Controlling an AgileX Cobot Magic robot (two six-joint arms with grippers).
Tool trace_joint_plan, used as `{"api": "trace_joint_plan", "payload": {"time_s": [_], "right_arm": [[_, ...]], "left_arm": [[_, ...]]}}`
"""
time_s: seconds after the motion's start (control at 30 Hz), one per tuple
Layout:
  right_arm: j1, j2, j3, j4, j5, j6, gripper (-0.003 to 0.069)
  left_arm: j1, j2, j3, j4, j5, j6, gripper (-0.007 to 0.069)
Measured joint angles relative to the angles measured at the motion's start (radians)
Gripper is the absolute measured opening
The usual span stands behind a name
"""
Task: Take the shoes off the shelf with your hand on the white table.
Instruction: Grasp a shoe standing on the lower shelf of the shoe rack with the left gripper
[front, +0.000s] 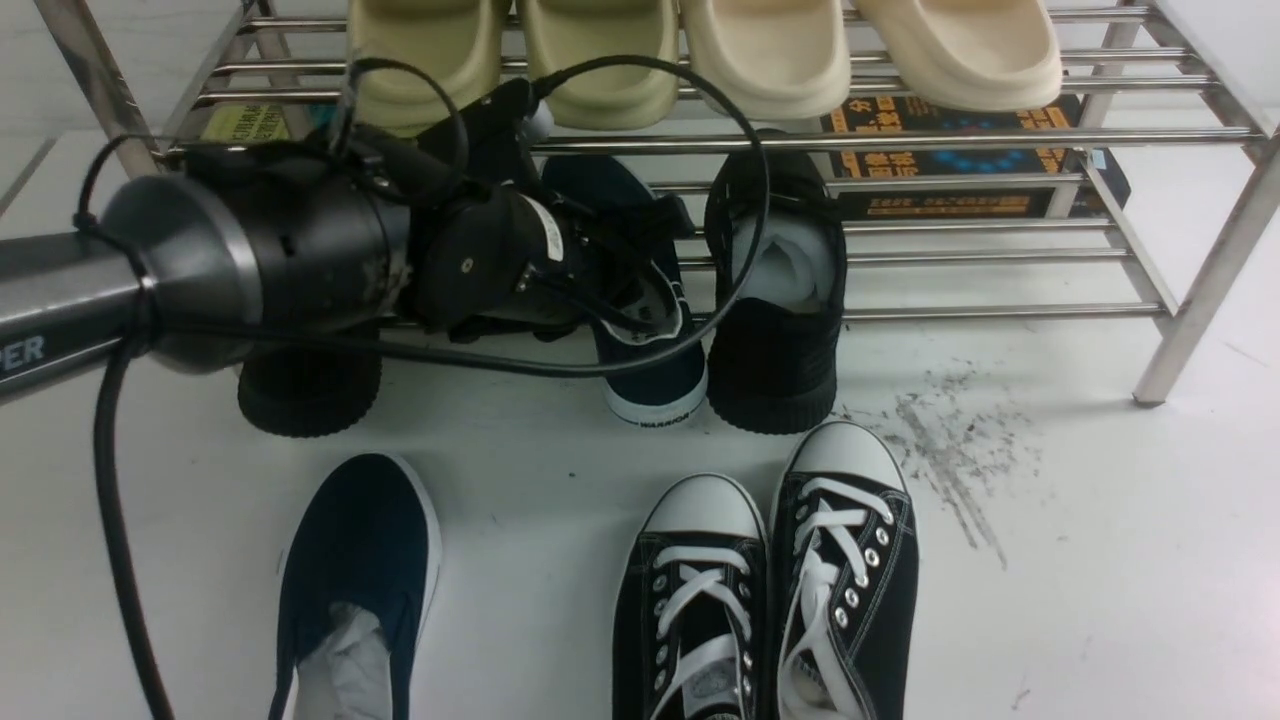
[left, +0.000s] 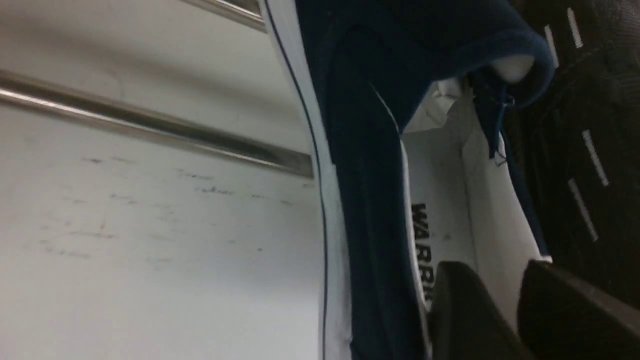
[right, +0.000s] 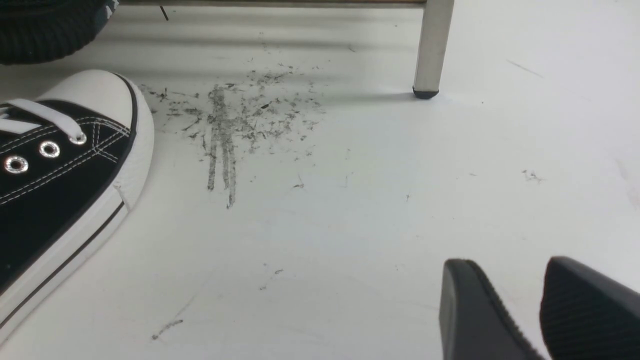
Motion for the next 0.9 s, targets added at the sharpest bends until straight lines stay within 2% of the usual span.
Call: {"api": "trace_joint_plan", "payload": {"time_s": [0.13,0.33,0.5,0.8,0.9], "right_arm": [[0.0,0.0,0.0,0.0,0.0,0.0,0.0237],[0.0,0.0,0.0,0.0,0.0,0.0,0.0237],[0.0,0.0,0.0,0.0,0.0,0.0,0.0237],[0.0,0.0,0.0,0.0,0.0,0.0,0.0237],[0.0,0.0,0.0,0.0,0.0,0.0,0.0237]], "left_arm": [[0.0,0.027,-0.001,0.037,-0.046,0.0,0.029],[-0.003,0.041,-0.002,0.078,-0.041,0.0,0.03],[-0.004,0.018,-0.002,0.118,-0.011,0.0,0.0316],[-0.004,-0.079,-0.002,0.176,0.072,0.0,0.0393],[-0.004,-0.074,-0.002,0.232,0.118,0.0,0.04]]}}
